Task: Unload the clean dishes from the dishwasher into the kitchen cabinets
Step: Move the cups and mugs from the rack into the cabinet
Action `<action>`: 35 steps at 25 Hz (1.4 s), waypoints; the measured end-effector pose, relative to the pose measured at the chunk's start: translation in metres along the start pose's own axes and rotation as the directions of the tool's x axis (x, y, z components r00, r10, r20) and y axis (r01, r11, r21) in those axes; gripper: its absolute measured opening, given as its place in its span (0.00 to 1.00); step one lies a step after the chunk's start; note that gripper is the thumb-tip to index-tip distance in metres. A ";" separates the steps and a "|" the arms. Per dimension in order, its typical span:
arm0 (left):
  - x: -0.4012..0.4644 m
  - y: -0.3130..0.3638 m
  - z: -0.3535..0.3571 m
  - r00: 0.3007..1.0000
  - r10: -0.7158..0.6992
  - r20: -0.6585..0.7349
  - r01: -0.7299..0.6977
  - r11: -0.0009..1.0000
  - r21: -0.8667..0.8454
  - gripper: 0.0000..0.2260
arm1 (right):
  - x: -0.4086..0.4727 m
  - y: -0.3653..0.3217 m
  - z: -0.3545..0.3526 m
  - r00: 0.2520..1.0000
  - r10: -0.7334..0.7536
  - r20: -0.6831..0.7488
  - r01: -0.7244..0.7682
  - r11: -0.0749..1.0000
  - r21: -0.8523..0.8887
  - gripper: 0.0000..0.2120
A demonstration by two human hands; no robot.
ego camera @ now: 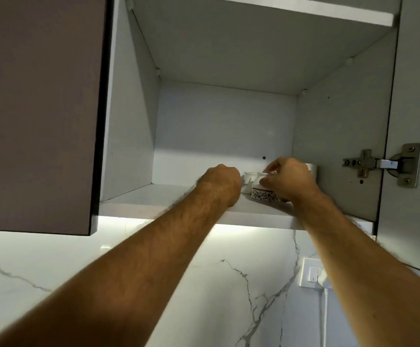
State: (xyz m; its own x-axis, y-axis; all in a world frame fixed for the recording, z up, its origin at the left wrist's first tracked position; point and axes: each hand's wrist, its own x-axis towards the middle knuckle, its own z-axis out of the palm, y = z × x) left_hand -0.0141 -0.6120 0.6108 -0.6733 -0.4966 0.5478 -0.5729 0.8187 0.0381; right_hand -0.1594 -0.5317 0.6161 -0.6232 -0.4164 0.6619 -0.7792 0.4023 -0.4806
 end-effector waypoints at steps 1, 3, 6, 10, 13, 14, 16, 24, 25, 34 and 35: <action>-0.001 0.001 0.001 1.000 0.001 -0.020 -0.001 1.000 -0.017 0.10 | -0.002 -0.002 -0.001 0.998 -0.036 -0.046 0.036 0.999 -0.015 0.13; -0.002 0.004 -0.001 0.997 -0.005 -0.083 0.000 0.998 -0.058 0.10 | -0.009 -0.010 -0.005 0.984 -0.118 -0.132 0.111 0.992 -0.057 0.08; -0.005 0.008 -0.004 0.985 -0.022 -0.172 0.004 0.994 -0.105 0.09 | -0.024 -0.021 -0.014 0.961 -0.205 -0.185 0.191 0.977 -0.090 0.14; -0.010 0.007 -0.013 0.974 -0.032 -0.223 -0.002 0.988 -0.153 0.06 | -0.050 -0.014 -0.032 0.942 -0.314 -0.120 0.281 0.931 -0.231 0.21; -0.017 0.009 -0.020 0.927 0.034 -0.375 -0.109 0.977 -0.182 0.08 | -0.080 -0.006 -0.053 0.926 -0.337 -0.168 0.271 0.906 -0.324 0.20; -0.021 0.011 -0.022 0.885 0.071 -0.460 -0.164 0.972 -0.167 0.12 | -0.093 -0.001 -0.059 0.923 -0.336 -0.187 0.256 0.899 -0.355 0.19; -0.036 0.019 -0.025 0.769 0.100 -0.631 -0.259 0.952 -0.165 0.16 | -0.117 0.010 -0.071 0.932 -0.286 -0.223 0.192 0.911 -0.365 0.20; -0.171 0.105 0.056 0.813 0.078 -0.577 -0.402 0.792 -0.459 0.14 | -0.240 0.077 -0.098 0.970 -0.031 -0.242 -0.034 0.965 -0.260 0.23; -0.191 0.117 0.070 0.839 0.125 -0.529 -0.401 0.800 -0.447 0.14 | -0.260 0.087 -0.104 0.974 0.001 -0.227 -0.063 0.962 -0.267 0.23; -0.386 0.212 0.134 0.925 0.369 -0.096 -0.364 0.779 -0.511 0.14 | -0.473 0.188 -0.176 0.932 0.354 -0.080 -0.360 0.870 -0.337 0.25; -0.408 0.222 0.139 0.924 0.381 -0.042 -0.343 0.774 -0.533 0.13 | -0.497 0.199 -0.185 0.918 0.392 -0.062 -0.388 0.856 -0.341 0.25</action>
State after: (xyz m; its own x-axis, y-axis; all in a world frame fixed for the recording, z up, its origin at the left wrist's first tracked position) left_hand 0.0681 -0.2677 0.2799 -0.8202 -0.1348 0.5560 0.0369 0.9573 0.2866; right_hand 0.0077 -0.0939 0.2977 -0.8732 -0.1744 0.4550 -0.4025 0.7844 -0.4719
